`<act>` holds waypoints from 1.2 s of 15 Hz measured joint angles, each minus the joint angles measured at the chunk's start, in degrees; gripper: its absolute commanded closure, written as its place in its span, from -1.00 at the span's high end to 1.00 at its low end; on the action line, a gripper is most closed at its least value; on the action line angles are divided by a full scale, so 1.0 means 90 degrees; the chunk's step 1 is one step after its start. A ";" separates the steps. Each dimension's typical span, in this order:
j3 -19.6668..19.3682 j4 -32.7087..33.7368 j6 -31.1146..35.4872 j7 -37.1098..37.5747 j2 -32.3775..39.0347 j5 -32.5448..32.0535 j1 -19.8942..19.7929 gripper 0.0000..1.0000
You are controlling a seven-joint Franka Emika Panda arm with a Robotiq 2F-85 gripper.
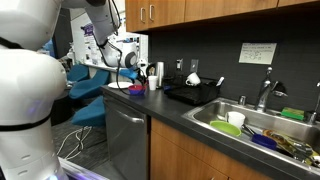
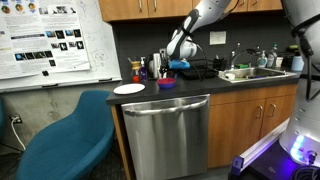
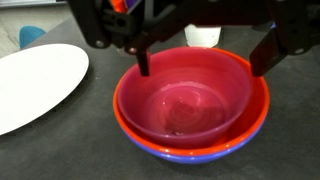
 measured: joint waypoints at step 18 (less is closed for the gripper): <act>0.0312 0.0019 -0.0516 -0.0065 0.0000 0.0382 -0.0282 1.00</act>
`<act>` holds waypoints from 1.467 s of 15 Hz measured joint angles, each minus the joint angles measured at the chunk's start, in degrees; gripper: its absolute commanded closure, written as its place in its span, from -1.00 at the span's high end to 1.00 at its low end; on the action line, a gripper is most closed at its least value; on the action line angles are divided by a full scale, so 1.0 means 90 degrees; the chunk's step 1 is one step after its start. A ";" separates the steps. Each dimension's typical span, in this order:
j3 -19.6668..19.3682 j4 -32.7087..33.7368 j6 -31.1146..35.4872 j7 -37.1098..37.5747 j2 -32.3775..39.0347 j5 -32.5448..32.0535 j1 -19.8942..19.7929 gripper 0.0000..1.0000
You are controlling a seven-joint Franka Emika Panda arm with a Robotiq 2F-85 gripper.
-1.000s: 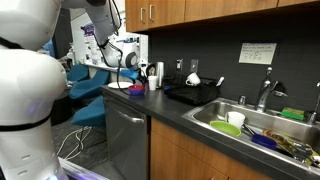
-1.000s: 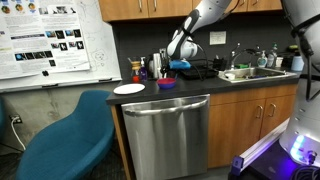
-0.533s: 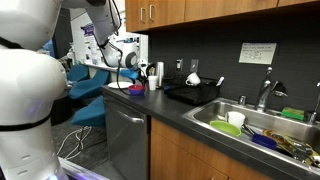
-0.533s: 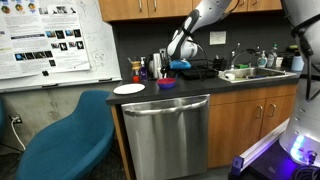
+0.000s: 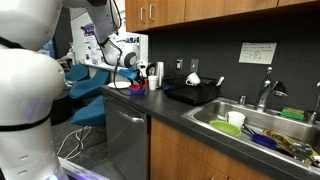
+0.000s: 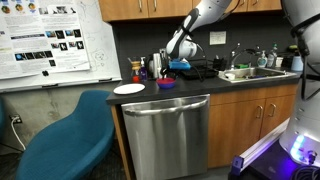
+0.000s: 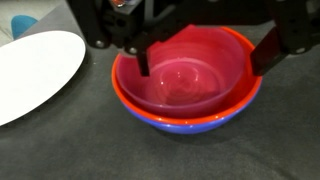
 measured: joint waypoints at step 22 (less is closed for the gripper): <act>0.0339 0.0138 0.0100 -0.0206 0.0052 0.0168 -0.0175 1.00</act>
